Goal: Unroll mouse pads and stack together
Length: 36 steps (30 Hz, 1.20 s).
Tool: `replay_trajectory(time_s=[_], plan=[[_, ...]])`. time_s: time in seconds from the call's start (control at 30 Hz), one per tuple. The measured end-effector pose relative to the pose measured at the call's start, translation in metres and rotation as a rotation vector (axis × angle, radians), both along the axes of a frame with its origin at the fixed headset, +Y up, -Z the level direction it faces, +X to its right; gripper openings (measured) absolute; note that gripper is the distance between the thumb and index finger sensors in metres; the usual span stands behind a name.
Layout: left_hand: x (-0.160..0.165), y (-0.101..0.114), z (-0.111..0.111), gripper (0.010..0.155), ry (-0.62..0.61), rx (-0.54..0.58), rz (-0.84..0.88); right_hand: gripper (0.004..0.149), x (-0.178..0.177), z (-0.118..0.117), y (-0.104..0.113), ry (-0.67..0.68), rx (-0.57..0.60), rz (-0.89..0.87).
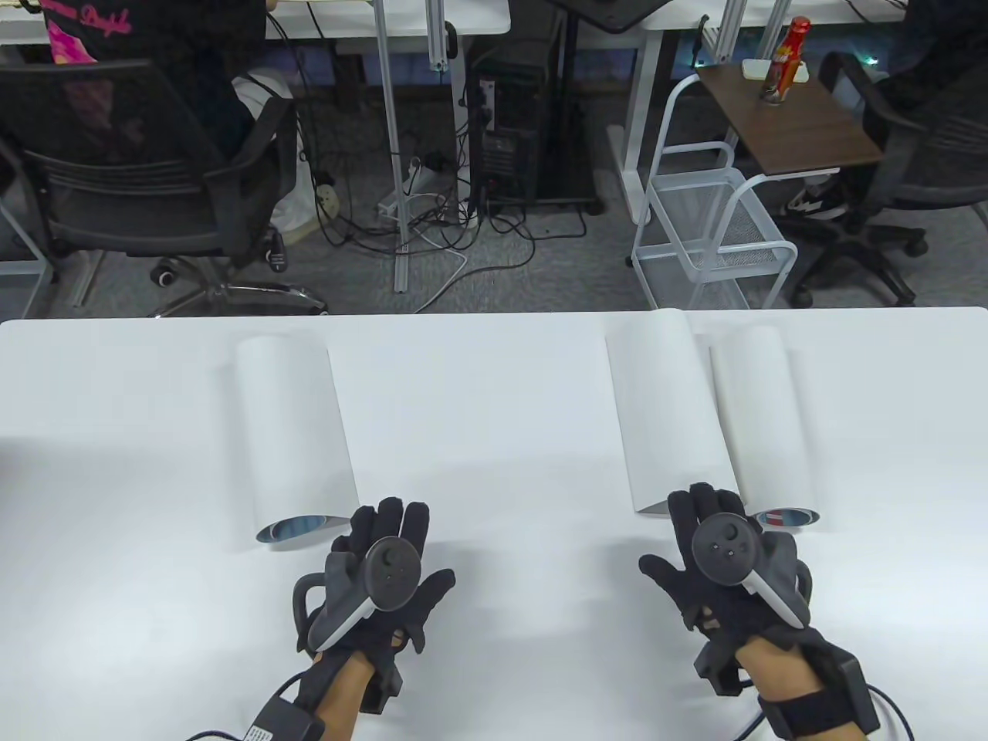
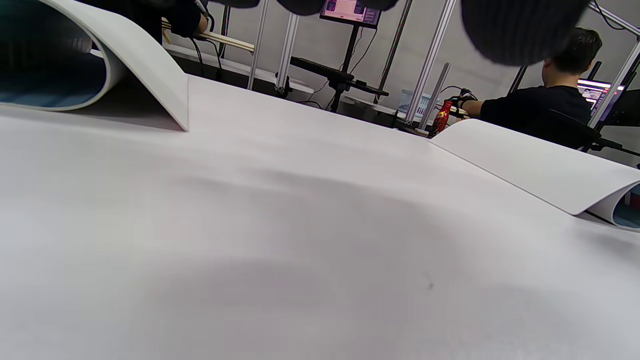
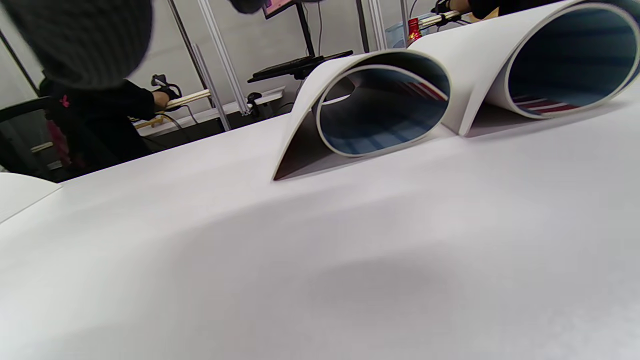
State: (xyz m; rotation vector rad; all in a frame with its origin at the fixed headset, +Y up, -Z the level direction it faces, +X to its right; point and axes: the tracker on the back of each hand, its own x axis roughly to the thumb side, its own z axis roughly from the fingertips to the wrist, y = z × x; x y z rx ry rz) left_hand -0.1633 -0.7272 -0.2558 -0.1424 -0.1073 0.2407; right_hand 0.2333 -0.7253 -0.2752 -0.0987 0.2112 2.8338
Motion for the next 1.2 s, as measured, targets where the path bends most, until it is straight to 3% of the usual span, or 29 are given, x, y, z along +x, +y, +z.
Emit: replay_trajectory(time_s=[0.4,0.73,1.0,1.2], plan=[[-0.002,0.001,-0.001,0.085,-0.002,0.002,0.000,0.087,-0.012,-0.057,0.004,-0.208,-0.019,0.087],[-0.002,0.002,0.000,0.084,0.003,-0.001,-0.010,0.097,-0.017,-0.102,-0.005,-0.366,-0.134,0.211],[-0.002,0.002,-0.001,0.084,0.005,-0.003,-0.016,0.101,-0.020,-0.122,-0.023,-0.467,-0.179,0.323],[-0.002,0.002,-0.001,0.084,0.008,-0.009,-0.017,0.101,-0.015,-0.127,-0.031,-0.509,-0.173,0.305]])
